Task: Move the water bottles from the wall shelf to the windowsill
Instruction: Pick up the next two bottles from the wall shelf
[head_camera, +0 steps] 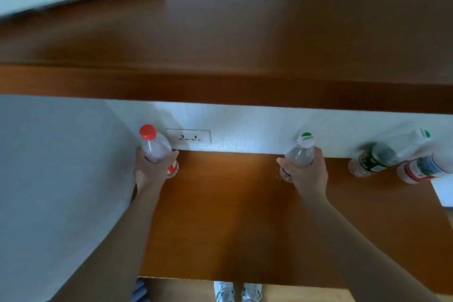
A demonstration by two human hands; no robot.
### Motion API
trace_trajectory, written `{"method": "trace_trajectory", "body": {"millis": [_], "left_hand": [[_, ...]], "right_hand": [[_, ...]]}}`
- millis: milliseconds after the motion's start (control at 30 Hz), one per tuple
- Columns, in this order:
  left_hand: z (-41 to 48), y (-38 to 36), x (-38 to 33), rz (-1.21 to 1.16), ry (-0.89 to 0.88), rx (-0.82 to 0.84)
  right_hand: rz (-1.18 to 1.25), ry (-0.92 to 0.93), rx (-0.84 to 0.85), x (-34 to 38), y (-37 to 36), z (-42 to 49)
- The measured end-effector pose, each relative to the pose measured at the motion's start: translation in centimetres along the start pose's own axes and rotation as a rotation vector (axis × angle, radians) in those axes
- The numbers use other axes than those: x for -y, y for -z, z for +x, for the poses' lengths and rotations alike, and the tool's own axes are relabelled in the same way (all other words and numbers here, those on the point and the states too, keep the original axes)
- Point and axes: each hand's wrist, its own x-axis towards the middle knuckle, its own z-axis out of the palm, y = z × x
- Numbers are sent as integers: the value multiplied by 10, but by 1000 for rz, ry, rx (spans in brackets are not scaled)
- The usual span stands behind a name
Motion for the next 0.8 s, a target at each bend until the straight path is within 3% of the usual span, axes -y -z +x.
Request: {"method": "trace_trajectory", "body": {"millis": [200, 467, 800], "left_hand": [[-16, -4, -9, 25, -59, 81], [-59, -12, -59, 7, -55, 225], [-104, -10, -114, -43, -178, 260]], "right_hand": [[-97, 29, 35, 11, 0, -1], [22, 136, 51, 49, 20, -17], [56, 244, 53, 87, 45, -41]]}}
